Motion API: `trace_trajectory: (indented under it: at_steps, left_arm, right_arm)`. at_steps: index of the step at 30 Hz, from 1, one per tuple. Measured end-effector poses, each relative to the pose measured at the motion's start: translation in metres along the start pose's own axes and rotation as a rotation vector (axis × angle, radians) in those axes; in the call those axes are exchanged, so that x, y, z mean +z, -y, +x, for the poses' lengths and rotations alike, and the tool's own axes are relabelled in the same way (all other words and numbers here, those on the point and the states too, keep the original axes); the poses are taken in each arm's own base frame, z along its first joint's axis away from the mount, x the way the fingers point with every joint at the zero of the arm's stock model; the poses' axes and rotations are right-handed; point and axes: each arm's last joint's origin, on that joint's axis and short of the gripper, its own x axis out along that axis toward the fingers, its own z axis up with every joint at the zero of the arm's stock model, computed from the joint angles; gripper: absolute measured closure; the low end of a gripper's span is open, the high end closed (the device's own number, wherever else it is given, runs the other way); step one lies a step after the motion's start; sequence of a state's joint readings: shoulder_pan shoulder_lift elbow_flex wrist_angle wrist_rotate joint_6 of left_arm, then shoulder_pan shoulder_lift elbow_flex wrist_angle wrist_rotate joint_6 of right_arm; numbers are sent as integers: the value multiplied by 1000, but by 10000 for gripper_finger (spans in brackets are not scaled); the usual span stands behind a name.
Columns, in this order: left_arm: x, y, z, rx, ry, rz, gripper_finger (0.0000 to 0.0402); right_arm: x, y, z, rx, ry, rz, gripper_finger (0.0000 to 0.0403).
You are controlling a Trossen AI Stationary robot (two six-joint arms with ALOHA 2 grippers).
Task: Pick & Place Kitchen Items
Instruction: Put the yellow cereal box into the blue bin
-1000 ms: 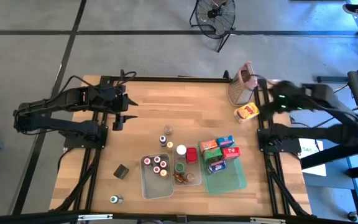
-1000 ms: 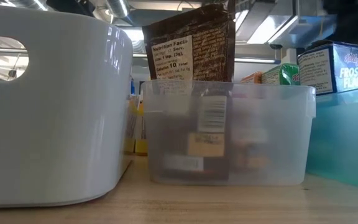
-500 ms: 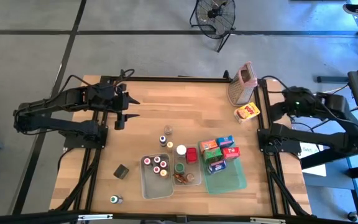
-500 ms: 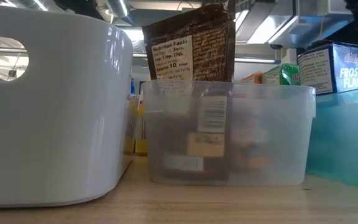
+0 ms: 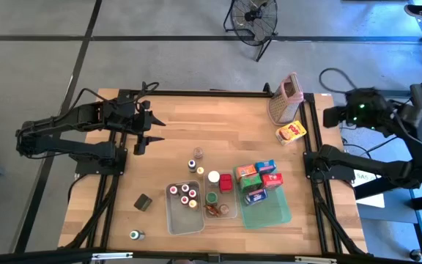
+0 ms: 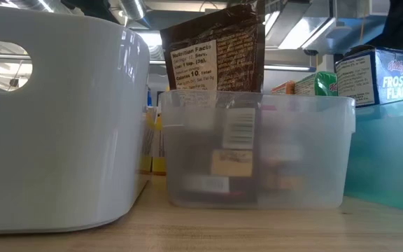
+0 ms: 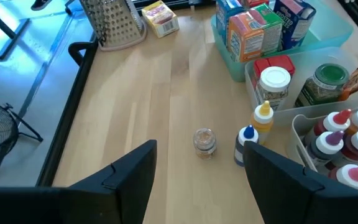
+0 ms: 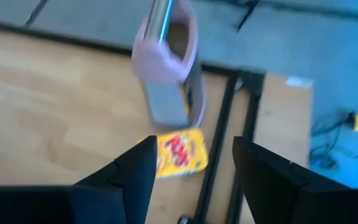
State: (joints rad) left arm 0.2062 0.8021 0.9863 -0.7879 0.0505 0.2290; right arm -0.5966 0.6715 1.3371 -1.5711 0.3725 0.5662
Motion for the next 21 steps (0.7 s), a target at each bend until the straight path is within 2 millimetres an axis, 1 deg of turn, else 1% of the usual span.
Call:
trace_trajectory:
  at_steps: [2,4,6,8,11,14,18,21]
  left_arm:
    - [0,0,0,0,0,-7,168]
    - [0,0,0,0,0,-7,168]
    - [0,0,0,0,0,-8,167]
    - [0,0,0,0,0,-8,165]
    - [0,0,0,0,0,-18,165]
    - [-1,0,0,-2,-8,-36,165]
    - [-4,1,0,-10,-37,-38,165]
    - [-4,1,0,-12,-46,-38,165]
  right_arm:
    - [11,0,-9,-34,46,9,190]
    - [22,-4,-13,-70,65,1,190]
    - [35,-10,-11,-89,53,-24,190]
    - [48,-18,-6,-87,12,-44,190]
    - [65,-24,10,-92,-73,-44,190]
    - [74,-21,30,-57,-182,-23,190]
    - [74,-4,60,-59,-320,31,190]
    - [64,10,79,-46,-407,69,190]
